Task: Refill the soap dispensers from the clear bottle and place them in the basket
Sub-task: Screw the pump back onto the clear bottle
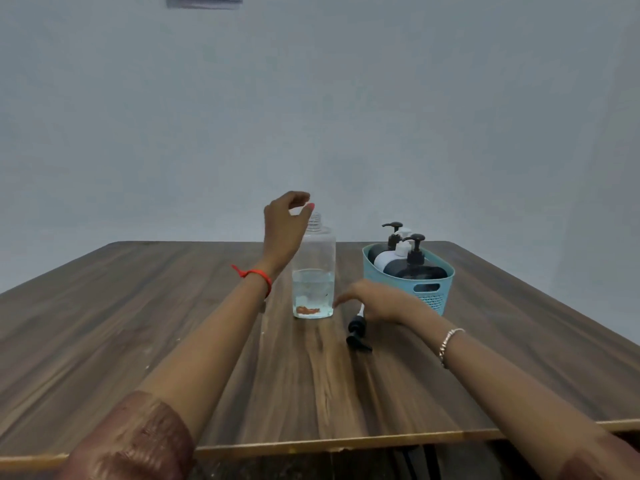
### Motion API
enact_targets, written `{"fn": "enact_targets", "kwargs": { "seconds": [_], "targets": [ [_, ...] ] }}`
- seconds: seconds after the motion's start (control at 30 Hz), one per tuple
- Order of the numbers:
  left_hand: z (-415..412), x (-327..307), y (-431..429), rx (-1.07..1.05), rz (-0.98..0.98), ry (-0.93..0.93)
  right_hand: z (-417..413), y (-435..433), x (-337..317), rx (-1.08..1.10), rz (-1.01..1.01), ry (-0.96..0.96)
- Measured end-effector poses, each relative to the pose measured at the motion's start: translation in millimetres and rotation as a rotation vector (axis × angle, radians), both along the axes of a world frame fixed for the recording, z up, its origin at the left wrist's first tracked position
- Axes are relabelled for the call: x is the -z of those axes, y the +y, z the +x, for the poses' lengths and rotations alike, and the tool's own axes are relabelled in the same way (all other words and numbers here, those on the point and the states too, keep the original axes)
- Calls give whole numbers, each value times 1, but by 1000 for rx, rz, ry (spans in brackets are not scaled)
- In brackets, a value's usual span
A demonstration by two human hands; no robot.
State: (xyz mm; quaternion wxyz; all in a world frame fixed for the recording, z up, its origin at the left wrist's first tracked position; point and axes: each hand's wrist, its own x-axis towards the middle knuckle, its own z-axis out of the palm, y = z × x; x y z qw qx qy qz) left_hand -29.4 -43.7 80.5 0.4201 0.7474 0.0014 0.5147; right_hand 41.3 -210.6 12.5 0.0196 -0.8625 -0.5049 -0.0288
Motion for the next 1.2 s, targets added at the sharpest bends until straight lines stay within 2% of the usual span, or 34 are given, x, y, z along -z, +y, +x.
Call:
{"fn": "enact_targets", "kwargs": {
  "seconds": [0.13,0.3,0.37,0.47,0.57,0.67,0.77,0.87,1.2],
  "targets": [
    [-13,32,21,-46,-86,96,-6,4,16,-26,-149,11],
    [-18,57,35,26,-216,262,-2,7,21,-57,-60,-3],
    [-17,61,37,58,-227,304,-4,9,8,-94,123,48],
    [-14,61,38,78,-215,347,-9,11,-28,-101,567,164],
    [-12,58,36,122,-212,378,-8,14,-75,22,1002,115],
    [-8,55,33,171,-223,410,-5,16,-124,50,1392,117],
    [-3,52,30,206,-218,427,0,17,-164,38,1629,165],
    [-1,51,26,245,-197,416,0,22,-186,-46,1690,230],
    [9,54,26,309,-206,393,-4,33,-190,-63,1560,154]
  ]
}}
